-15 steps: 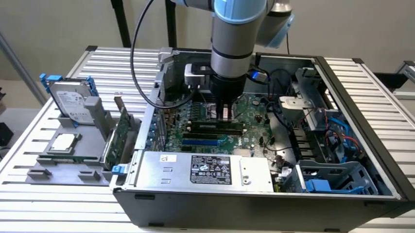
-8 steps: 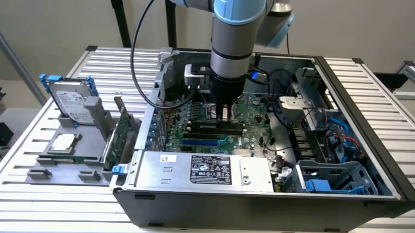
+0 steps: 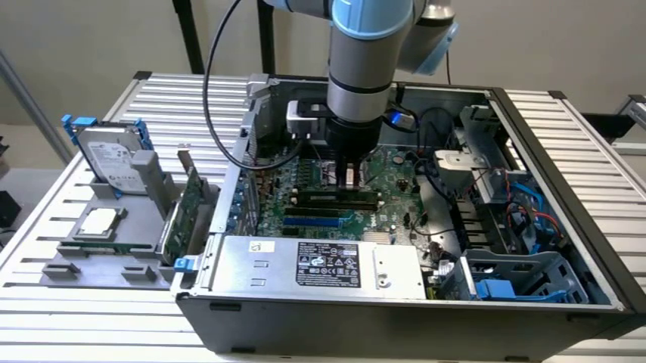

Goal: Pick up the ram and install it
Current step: 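Press down the ram until it locks into place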

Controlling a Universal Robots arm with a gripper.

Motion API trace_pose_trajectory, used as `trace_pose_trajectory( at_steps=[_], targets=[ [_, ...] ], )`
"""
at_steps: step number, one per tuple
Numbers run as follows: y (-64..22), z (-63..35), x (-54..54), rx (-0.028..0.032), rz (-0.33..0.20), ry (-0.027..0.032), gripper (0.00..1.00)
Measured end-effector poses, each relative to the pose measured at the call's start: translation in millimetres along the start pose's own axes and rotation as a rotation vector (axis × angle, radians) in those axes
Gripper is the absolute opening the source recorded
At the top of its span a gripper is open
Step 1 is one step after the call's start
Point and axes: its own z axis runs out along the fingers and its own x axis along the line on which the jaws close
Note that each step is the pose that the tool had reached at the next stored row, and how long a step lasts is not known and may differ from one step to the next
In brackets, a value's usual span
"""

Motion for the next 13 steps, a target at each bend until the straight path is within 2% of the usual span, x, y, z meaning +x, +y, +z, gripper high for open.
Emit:
trace_pose_trajectory(
  at_steps=[4,7,13],
  targets=[
    [0.0,0.1,0.0,0.0003,0.008,0.0025,0.0],
    [0.0,0.2,0.0,0.0004,0.015,0.007,0.0],
    [0.0,3.3,0.0,0.0007,0.016,0.0079,0.0]
  ],
)
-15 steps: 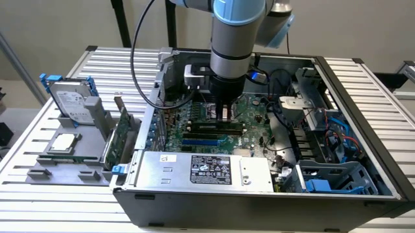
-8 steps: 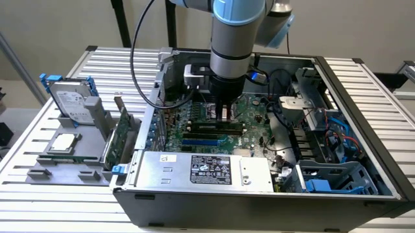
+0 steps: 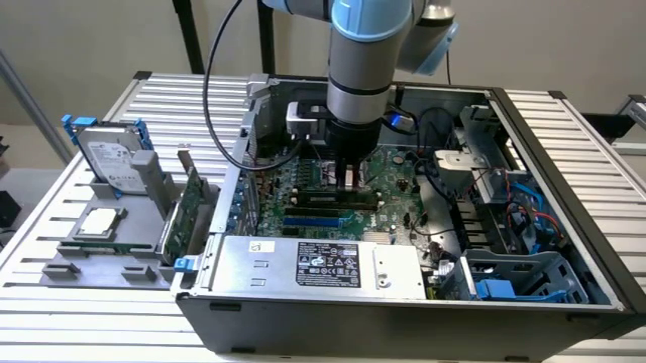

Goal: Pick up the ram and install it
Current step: 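Press down the ram until it locks into place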

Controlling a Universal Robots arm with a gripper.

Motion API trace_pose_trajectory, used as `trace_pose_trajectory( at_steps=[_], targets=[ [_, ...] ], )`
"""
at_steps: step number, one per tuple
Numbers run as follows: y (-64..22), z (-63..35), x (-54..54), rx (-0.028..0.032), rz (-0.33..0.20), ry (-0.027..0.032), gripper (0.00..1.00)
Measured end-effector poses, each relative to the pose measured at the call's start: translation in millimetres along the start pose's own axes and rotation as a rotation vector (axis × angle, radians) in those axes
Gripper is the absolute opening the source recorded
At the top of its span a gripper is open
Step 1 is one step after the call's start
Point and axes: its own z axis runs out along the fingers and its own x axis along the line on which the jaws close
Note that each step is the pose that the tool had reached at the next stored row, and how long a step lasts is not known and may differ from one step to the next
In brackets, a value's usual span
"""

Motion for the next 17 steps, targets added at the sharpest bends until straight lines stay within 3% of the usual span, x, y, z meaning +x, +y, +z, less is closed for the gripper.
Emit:
trace_pose_trajectory(
  at_steps=[3,4,7,14,15,17],
  targets=[
    [0.0,1.0,0.0,-0.0001,0.0,0.0003,0.0],
    [0.1,1.0,0.0,-0.0005,0.001,0.0003,1.0],
    [0.1,-1.4,-0.1,-0.0002,0.001,0.0003,1.0],
    [0.7,-19.5,-0.2,-0.0053,0.001,0.0005,1.0],
    [1.0,-20.6,-0.2,-0.0056,0.001,0.0004,0.0],
    [1.2,-21.6,-0.2,-0.0059,0.0,0.0003,0.0]
  ],
)
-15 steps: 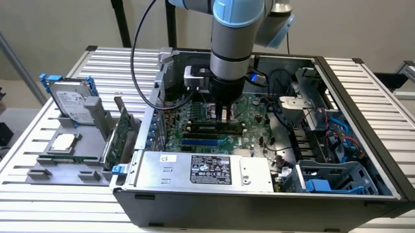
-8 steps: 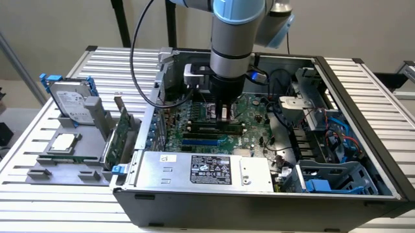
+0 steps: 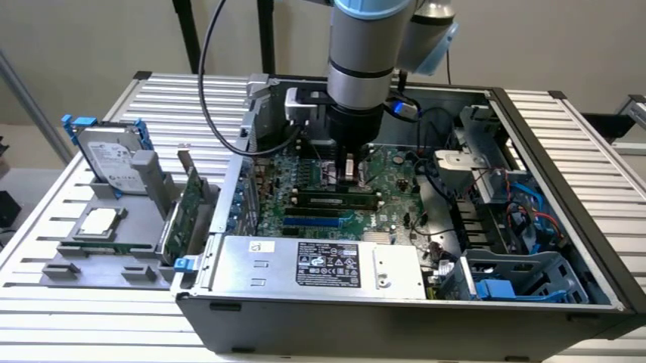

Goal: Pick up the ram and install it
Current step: 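Press down the ram until it locks into place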

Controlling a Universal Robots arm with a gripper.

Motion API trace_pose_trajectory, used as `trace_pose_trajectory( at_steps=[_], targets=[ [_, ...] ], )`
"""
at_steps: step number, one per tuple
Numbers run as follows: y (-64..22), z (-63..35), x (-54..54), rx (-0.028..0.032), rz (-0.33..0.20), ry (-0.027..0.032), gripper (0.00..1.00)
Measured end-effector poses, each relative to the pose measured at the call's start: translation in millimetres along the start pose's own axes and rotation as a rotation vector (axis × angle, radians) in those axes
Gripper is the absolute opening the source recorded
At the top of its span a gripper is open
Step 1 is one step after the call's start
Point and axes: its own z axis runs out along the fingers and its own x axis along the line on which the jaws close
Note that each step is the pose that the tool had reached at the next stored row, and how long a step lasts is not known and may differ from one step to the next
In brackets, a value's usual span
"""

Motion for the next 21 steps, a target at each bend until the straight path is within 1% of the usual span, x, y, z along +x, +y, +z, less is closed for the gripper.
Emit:
trace_pose_trajectory(
  at_steps=[10,14,21],
  targets=[
    [0.9,0.5,-0.5,0.0001,0.0,0.0001,0.0],
    [1.1,2.9,-2.0,0.0001,0.0,0.0001,0.0],
    [1.1,10.0,-2.6,0.0001,0.0,0.0002,0.0]
  ],
)
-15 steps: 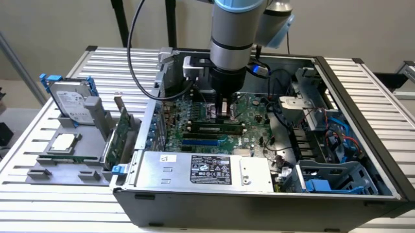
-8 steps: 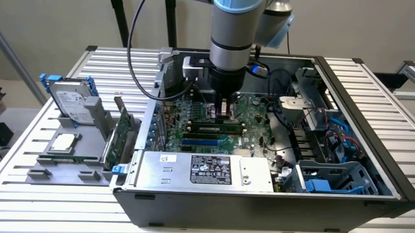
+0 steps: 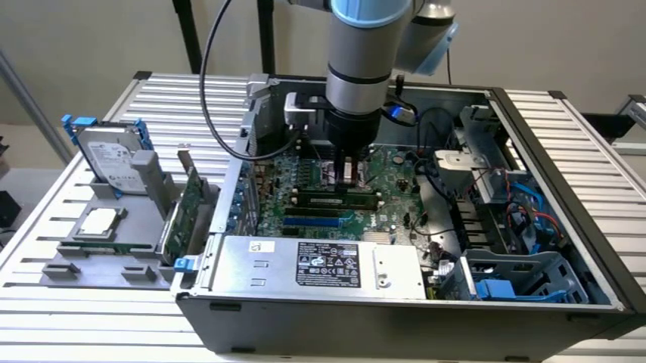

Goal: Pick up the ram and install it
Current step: 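Press down the ram until it locks into place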

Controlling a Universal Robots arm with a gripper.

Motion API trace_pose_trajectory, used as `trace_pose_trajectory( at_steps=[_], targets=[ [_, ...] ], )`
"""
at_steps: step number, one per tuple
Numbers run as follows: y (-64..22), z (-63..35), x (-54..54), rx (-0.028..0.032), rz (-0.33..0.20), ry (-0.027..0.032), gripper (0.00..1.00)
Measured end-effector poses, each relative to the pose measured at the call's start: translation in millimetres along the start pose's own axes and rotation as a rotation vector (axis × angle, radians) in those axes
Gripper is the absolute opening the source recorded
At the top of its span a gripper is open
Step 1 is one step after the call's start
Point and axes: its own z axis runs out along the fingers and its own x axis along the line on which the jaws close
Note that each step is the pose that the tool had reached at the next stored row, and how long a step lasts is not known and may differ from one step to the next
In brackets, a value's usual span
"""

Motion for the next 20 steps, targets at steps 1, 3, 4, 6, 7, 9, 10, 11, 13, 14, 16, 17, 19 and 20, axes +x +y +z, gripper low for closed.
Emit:
trace_pose_trajectory(
  at_steps=[1,3,4,6,7,9,10,11,13,14,16,17,19,20],
  targets=[
    [0.0,1.3,0.0,0.0,0.0,0.0,0.0],
    [0.0,3.4,0.1,-0.0002,0.0,0.0007,0.0],
    [0.0,4.4,0.1,-0.0004,0.0,0.0011,0.0],
    [0.0,7.0,0.1,-0.0003,0.0,0.0007,0.0],
    [0.0,7.9,0.1,-0.0003,0.0,0.0008,0.0],
    [0.1,8.6,0.0,0.0,0.0,0.0003,0.0],
    [0.1,8.1,0.0,0.0,0.0,0.0002,0.0],
    [0.1,5.6,-0.2,0.0007,0.0,-0.0013,0.0],
    [0.2,-3.4,-0.3,0.0004,0.0,-0.0007,0.0],
    [0.3,-8.2,-0.2,0.0002,0.0,-0.0003,0.0],
    [0.5,-14.2,-0.3,0.0001,0.0,0.0001,0.0],
    [0.5,-15.0,-0.3,0.0002,0.0,-0.0002,0.0],
    [0.6,-15.0,-0.3,0.0003,0.0,-0.0006,0.0],
    [0.6,-15.0,-0.3,0.0003,0.0,-0.0005,0.0]
  ],
)
